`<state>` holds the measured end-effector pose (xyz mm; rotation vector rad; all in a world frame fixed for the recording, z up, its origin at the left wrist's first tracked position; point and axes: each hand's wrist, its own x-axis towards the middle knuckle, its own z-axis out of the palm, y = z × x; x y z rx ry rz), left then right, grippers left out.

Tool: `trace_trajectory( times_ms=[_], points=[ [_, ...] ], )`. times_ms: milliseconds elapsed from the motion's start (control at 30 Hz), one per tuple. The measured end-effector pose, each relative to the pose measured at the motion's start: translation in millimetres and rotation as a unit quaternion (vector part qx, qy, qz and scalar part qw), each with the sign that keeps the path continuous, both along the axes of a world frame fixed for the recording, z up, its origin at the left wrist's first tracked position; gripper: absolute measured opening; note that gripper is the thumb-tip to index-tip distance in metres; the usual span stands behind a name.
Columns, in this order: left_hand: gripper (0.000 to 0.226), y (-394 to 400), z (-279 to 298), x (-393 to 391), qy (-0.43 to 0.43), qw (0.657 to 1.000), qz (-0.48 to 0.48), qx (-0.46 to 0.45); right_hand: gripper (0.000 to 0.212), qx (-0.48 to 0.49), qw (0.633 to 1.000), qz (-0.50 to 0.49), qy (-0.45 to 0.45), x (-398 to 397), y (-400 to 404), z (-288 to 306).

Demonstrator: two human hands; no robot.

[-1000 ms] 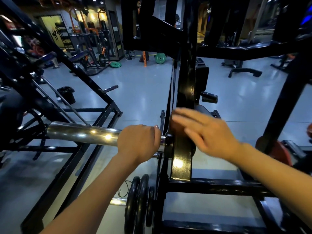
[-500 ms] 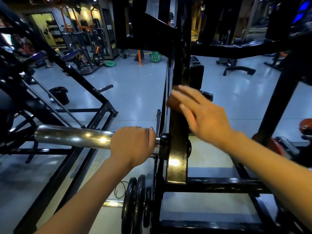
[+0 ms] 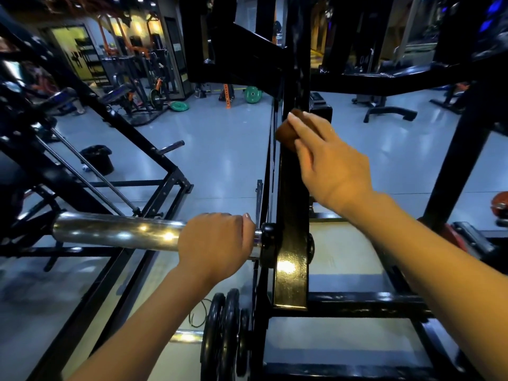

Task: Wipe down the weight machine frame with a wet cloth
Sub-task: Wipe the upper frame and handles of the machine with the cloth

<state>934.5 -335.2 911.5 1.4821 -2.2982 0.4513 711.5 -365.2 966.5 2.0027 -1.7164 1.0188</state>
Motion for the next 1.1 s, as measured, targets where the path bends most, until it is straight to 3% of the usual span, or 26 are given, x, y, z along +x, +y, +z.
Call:
trace_trajectory(
  times_ms=[133, 300, 567, 733, 967, 1100],
  points=[
    [0.06, -0.3, 0.8, -0.4, 0.005, 1.0, -0.001, -0.002, 0.05, 0.011, 0.999, -0.01, -0.029, 5.3, 7.6, 0.9],
    [0.063, -2.3, -1.9, -0.6, 0.006, 1.0, 0.004, -0.006, 0.05, 0.003, 0.999, 0.033, -0.002, 8.8, 43.1, -32.7],
    [0.062, -0.1, -0.5, 0.1, 0.005, 1.0, 0.0, -0.005, 0.049, 0.018, 0.998, -0.024, -0.06, 7.1, -1.3, 8.1],
    [0.062, -2.1, -0.7, -0.9, 0.009, 1.0, 0.006, -0.022, 0.047, -0.005, 1.0, 0.013, -0.027, 13.9, 41.6, -31.4],
    [0.064, 1.2, -0.2, -0.8, -0.003, 1.0, 0.006, -0.004, 0.049, 0.025, 0.997, -0.052, -0.05, 9.2, -9.9, 19.6],
    [0.062, -0.1, 0.2, -2.1, 0.004, 1.0, 0.005, -0.01, 0.051, 0.023, 0.999, -0.041, -0.007, 18.4, 26.1, -6.0]
  ],
)
